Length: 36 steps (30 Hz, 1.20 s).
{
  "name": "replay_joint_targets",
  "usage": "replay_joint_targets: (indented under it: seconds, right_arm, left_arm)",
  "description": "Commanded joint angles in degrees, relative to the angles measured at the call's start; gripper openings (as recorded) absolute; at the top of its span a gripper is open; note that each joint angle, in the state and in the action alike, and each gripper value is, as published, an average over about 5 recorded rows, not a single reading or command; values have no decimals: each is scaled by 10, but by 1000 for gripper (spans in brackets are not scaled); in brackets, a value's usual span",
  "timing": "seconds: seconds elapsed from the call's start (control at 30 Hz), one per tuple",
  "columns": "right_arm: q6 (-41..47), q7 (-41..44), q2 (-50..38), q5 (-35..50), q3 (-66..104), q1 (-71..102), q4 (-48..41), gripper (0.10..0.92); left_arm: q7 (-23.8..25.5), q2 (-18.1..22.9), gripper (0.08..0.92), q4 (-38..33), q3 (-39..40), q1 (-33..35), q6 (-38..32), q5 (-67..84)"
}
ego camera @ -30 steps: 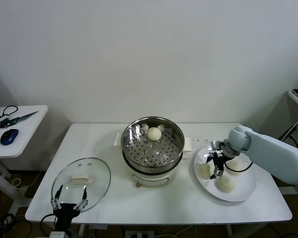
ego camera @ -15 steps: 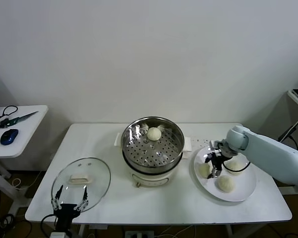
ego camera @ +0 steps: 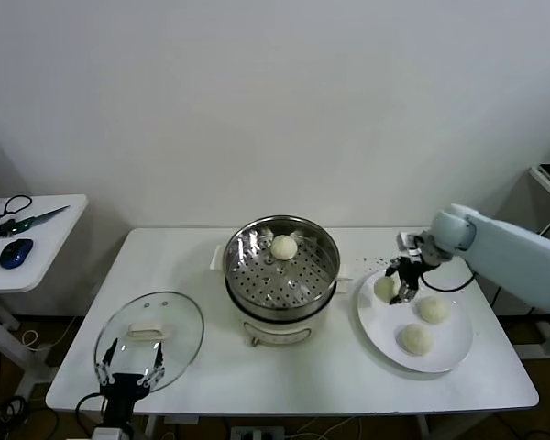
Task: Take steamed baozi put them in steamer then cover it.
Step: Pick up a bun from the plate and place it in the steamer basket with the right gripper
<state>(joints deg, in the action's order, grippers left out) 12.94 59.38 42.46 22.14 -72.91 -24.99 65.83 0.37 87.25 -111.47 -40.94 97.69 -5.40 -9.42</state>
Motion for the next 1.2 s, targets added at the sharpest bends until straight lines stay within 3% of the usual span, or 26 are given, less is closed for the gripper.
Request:
replay_joint_targets:
  seconds: [0.03, 0.2, 0.47, 0.8, 1.2]
  right_arm:
    - [5, -1, 40, 161, -190, -271, 28, 721]
    - [22, -18, 113, 237, -214, -307, 36, 717]
    - [57, -64, 244, 276, -171, -240, 24, 719]
    - [64, -85, 381, 276, -159, -147, -56, 713]
    - [63, -91, 436, 243, -164, -56, -116, 712]
  left_arm:
    - [0, -1, 823, -9, 9, 3, -1, 1]
    - [2, 0, 823, -21, 17, 7, -1, 0]
    - [2, -2, 823, -30, 21, 10, -4, -6]
    - [0, -2, 823, -28, 13, 23, -11, -1]
    - [3, -3, 823, -33, 4, 26, -5, 31]
